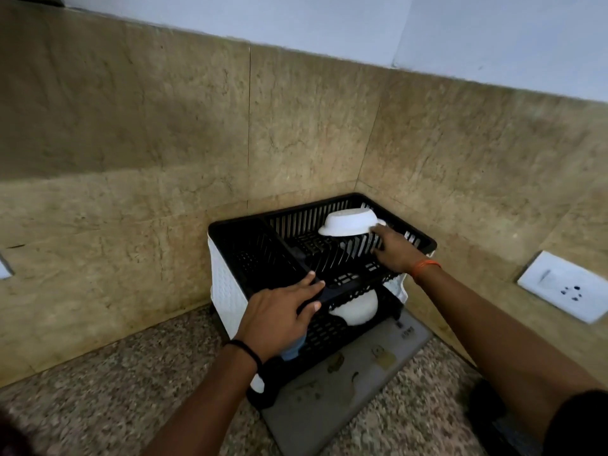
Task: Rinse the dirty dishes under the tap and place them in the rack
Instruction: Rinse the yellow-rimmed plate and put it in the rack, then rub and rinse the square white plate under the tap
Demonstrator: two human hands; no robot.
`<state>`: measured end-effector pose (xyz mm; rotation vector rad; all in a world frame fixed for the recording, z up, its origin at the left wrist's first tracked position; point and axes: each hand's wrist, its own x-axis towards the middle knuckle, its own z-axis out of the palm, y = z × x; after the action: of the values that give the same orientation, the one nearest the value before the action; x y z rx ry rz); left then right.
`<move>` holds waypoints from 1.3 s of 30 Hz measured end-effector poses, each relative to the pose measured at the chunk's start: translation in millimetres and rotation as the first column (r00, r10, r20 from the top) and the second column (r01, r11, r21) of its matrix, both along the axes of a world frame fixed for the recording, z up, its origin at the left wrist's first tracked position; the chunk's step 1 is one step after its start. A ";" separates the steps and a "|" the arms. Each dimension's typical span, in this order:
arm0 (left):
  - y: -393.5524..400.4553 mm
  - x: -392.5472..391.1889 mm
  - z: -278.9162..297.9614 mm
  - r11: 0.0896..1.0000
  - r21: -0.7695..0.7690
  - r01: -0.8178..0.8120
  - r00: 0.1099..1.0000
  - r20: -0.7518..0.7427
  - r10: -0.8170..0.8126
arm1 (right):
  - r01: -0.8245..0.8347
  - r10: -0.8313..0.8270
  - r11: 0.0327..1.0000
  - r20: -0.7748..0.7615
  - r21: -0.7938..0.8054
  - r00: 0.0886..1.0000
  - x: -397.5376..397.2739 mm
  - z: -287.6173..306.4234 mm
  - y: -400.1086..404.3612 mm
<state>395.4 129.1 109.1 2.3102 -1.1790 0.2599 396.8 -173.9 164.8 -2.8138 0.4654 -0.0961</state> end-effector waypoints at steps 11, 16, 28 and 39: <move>3.7 -45.0 -23.3 0.954 -0.261 -0.145 0.948 0.239 0.210 | -0.045 -0.105 0.971 0.587 0.234 0.803 -184.5 -90.8 113.2; 1.8 -137.8 -75.4 0.925 -0.365 -0.110 0.990 0.039 0.133 | 0.189 -0.268 0.900 0.156 0.393 0.951 -290.7 -188.1 150.2; 22.0 -199.7 -165.5 0.940 0.243 -0.238 0.642 -0.687 0.340 | 0.481 -0.745 0.135 -0.232 0.866 0.626 -375.9 -232.9 207.1; -10.4 -235.7 -144.3 0.986 0.094 -0.137 0.546 -0.824 0.154 | 0.428 -0.832 0.138 -0.129 0.893 0.539 -419.7 -209.8 193.7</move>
<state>159.6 118.7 -35.2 2.0916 -0.4749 -0.7486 -22.9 19.7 -45.0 -1.2988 1.2219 -0.4800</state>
